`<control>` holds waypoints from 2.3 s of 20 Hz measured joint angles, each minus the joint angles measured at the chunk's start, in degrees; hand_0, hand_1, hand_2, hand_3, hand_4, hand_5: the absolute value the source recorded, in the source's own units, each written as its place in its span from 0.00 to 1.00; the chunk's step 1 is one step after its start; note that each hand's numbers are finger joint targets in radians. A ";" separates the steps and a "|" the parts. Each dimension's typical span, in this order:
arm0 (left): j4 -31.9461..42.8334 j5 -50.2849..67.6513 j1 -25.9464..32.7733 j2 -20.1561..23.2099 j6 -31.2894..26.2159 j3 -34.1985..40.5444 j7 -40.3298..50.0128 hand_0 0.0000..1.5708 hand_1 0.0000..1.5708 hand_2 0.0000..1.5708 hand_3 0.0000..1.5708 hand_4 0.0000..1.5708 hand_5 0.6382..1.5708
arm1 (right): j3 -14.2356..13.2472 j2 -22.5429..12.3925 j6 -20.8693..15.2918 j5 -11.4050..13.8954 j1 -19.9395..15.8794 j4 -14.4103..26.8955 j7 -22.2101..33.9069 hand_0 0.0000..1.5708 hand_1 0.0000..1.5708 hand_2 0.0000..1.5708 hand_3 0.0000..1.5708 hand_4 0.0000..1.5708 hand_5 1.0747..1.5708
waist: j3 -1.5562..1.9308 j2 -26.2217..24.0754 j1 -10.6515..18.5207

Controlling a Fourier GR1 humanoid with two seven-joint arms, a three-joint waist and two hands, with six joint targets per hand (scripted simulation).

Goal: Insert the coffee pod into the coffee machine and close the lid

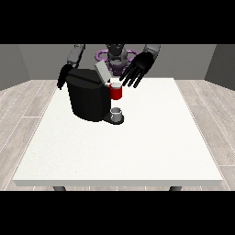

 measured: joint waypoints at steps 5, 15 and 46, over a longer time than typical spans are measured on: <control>-0.95 4.92 5.42 -5.74 -0.66 2.74 -0.23 0.00 0.00 0.00 0.00 0.13 1.00 | -1.03 -0.43 1.09 -1.30 5.35 1.62 -1.88 0.00 0.00 0.00 0.00 0.00 1.00 | -0.02 -7.01 3.76; 0.92 24.27 22.91 -20.16 -2.52 16.71 -5.35 0.00 0.00 0.00 0.00 0.27 1.00 | -2.57 -0.51 3.63 -4.73 11.93 0.34 -3.63 0.00 0.00 0.00 0.00 0.00 1.00 | -0.11 -21.92 14.05; -27.88 40.93 45.38 -25.58 -4.82 5.07 5.39 0.00 0.00 0.00 0.00 0.17 1.00 | -9.47 -7.61 12.35 -13.91 -5.72 8.02 4.42 0.00 0.00 0.00 0.00 0.00 1.00 | -0.01 -19.14 26.26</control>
